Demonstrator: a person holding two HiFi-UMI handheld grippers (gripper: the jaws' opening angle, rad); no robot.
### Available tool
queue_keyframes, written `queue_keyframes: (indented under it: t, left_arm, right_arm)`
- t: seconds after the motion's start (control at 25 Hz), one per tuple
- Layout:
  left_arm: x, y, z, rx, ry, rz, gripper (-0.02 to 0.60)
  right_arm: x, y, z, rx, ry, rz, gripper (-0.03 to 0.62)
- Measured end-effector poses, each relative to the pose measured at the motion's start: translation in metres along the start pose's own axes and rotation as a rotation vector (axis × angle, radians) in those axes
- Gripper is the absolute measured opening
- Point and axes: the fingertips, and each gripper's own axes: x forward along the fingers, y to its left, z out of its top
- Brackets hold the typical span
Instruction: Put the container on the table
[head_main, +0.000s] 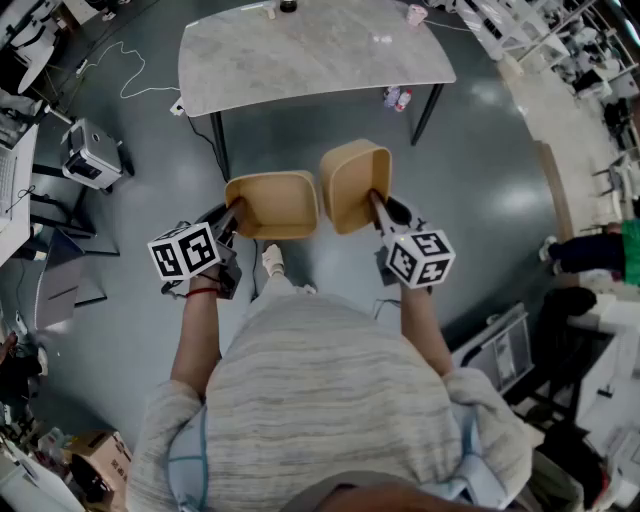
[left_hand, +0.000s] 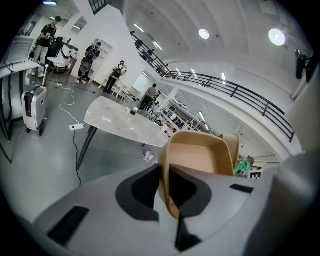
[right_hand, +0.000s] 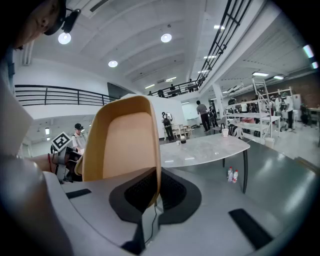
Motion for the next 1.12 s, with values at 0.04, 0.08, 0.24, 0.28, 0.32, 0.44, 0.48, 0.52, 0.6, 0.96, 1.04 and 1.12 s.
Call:
queue_keyframes:
  t: [0.04,0.08,0.24,0.28,0.32,0.44,0.48,0.52,0.6,0.96,1.04,1.12]
  left_arm:
    - [0.0,0.001,0.0,-0.001,0.001,0.001,0.031]
    - [0.0,0.002,0.0,-0.001,0.001,0.003,0.031]
    - [0.003,0.007,0.002,-0.008,0.006,0.01,0.031]
    - [0.004,0.007,0.003,-0.01,0.007,0.006,0.031]
    - [0.006,0.007,0.005,-0.012,0.008,0.003,0.031]
    - [0.011,0.011,0.009,-0.02,0.011,0.0,0.031]
    - [0.013,0.011,0.012,-0.021,0.012,-0.002,0.031]
    - [0.015,0.013,0.016,-0.023,0.012,-0.004,0.031]
    - [0.02,0.019,0.024,-0.027,0.011,-0.004,0.031]
    - [0.034,0.059,0.067,-0.056,-0.004,0.005,0.031]
    - [0.036,0.072,0.082,-0.061,-0.008,-0.001,0.031]
    - [0.039,0.083,0.098,-0.057,-0.012,-0.008,0.031]
  right_arm:
    - [0.0,0.0,0.0,0.001,-0.001,-0.002,0.006]
    - [0.0,-0.001,-0.001,0.002,-0.002,-0.004,0.006]
    - [0.003,-0.004,-0.001,0.007,0.001,-0.01,0.006]
    - [0.005,-0.004,0.0,0.008,0.003,-0.011,0.005]
    - [0.007,-0.005,0.0,0.009,0.005,-0.011,0.006]
    - [0.015,-0.007,0.002,0.008,0.013,-0.011,0.006]
    - [0.017,-0.008,0.003,0.008,0.016,-0.01,0.006]
    - [0.021,-0.008,0.005,0.009,0.018,-0.008,0.006]
    - [0.031,-0.008,0.009,0.013,0.012,-0.004,0.006]
    - [0.086,-0.007,0.035,0.021,0.002,0.001,0.006]
    - [0.106,-0.003,0.042,0.02,0.004,0.003,0.006]
    - [0.123,0.001,0.049,0.014,0.006,0.0,0.006]
